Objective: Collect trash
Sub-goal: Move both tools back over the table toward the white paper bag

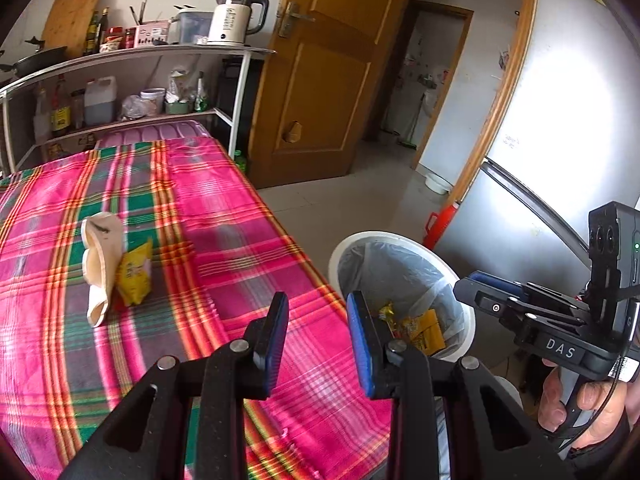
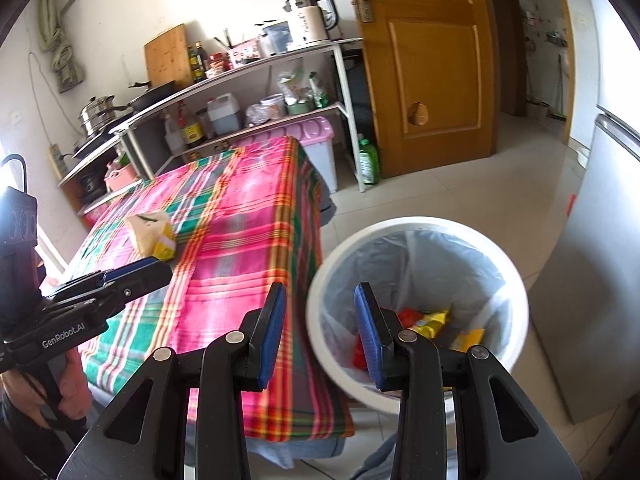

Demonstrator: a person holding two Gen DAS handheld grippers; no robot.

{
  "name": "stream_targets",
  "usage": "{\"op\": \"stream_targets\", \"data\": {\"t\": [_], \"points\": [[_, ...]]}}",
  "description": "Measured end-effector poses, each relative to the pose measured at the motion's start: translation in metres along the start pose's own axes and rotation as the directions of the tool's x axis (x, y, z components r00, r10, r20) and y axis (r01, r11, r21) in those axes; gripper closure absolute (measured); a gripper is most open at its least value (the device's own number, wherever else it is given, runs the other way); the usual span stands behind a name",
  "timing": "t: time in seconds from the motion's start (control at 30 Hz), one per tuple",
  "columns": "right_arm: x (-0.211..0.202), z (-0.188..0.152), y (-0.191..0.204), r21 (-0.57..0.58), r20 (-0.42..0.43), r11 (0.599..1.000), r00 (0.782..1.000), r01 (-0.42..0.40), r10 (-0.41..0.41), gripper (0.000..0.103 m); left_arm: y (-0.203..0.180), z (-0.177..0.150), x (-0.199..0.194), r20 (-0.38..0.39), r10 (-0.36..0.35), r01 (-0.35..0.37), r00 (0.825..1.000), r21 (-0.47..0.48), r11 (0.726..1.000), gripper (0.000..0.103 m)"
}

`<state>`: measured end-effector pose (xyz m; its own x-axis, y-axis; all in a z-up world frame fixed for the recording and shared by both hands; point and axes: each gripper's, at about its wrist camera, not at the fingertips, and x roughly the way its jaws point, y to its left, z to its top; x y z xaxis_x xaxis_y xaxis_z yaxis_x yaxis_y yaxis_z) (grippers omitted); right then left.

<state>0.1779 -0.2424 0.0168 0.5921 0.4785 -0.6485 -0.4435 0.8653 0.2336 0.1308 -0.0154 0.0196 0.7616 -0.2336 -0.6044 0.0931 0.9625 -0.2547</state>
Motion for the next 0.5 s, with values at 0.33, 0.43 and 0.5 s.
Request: {"op": "stream_targets", "data": {"t": [0.33, 0.43, 0.5], "points": [[0.017, -0.006, 0.036, -0.055, -0.045, 0.996, 0.997, -0.072, 0.069, 0.066, 0.03, -0.011, -0.024, 0.032, 0.074, -0.073, 0.997, -0.039, 0.997, 0.071], [0.023, -0.006, 0.045, -0.07, -0.057, 0.994, 0.995, -0.086, 0.082, 0.066, 0.042, -0.015, -0.03, 0.038, 0.103, -0.1, 0.994, -0.056, 0.993, 0.066], [0.026, -0.005, 0.05, -0.079, -0.062, 0.992, 0.994, -0.094, 0.089, 0.066, 0.05, -0.016, -0.033, 0.042, 0.118, -0.114, 0.992, -0.074, 0.991, 0.062]]}}
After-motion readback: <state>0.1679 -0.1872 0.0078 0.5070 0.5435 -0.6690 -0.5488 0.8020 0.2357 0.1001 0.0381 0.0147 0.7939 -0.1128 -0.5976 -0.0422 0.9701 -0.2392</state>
